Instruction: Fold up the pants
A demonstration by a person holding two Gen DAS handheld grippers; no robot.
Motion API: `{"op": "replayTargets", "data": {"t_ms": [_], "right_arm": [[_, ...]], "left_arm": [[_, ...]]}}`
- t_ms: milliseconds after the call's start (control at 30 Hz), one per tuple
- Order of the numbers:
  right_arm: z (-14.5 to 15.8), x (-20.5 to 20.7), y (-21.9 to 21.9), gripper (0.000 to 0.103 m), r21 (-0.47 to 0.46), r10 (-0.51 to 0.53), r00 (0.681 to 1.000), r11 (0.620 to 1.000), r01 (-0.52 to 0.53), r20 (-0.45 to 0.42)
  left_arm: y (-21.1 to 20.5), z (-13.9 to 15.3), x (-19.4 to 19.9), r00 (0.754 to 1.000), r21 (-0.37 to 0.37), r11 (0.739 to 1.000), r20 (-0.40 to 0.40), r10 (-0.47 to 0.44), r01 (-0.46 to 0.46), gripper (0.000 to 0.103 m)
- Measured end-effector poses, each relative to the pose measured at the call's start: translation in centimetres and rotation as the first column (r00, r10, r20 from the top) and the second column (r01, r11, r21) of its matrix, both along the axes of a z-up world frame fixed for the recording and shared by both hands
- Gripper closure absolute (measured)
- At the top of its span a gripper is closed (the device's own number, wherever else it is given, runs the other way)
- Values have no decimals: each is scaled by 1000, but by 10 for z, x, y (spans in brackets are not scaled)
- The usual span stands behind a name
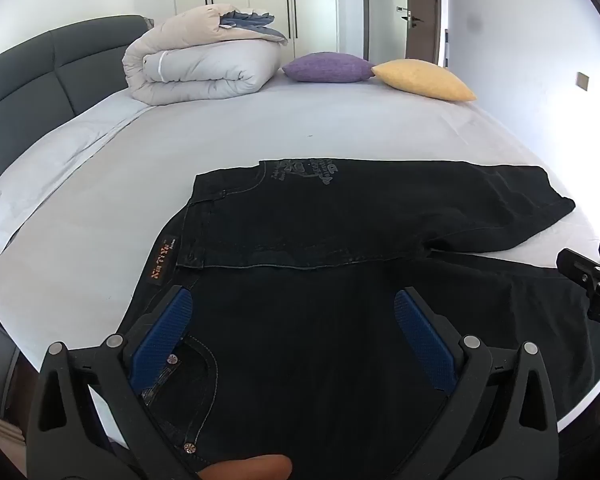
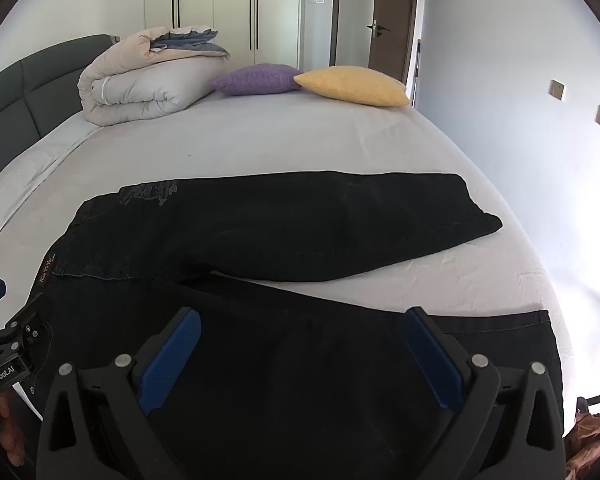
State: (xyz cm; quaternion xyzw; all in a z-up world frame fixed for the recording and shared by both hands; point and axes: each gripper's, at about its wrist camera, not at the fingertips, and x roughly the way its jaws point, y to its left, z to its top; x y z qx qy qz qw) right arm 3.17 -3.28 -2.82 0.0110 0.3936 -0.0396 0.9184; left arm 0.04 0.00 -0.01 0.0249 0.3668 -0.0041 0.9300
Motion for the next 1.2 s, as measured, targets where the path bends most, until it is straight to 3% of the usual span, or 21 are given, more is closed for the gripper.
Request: {"op": "replayTargets", "data": {"t_ms": [300,1200], "right_arm": [[4,-2,1,0,-6,-9,1000,1000,9,17],[10,-5,-2,0,0,-21,1000,1000,21,17]], "left_arm": [[16,-2,-7,1000,-11,1000,-1,22,-22,0],[12,-4,-11,999,8,999,3,45,-45,0]]}}
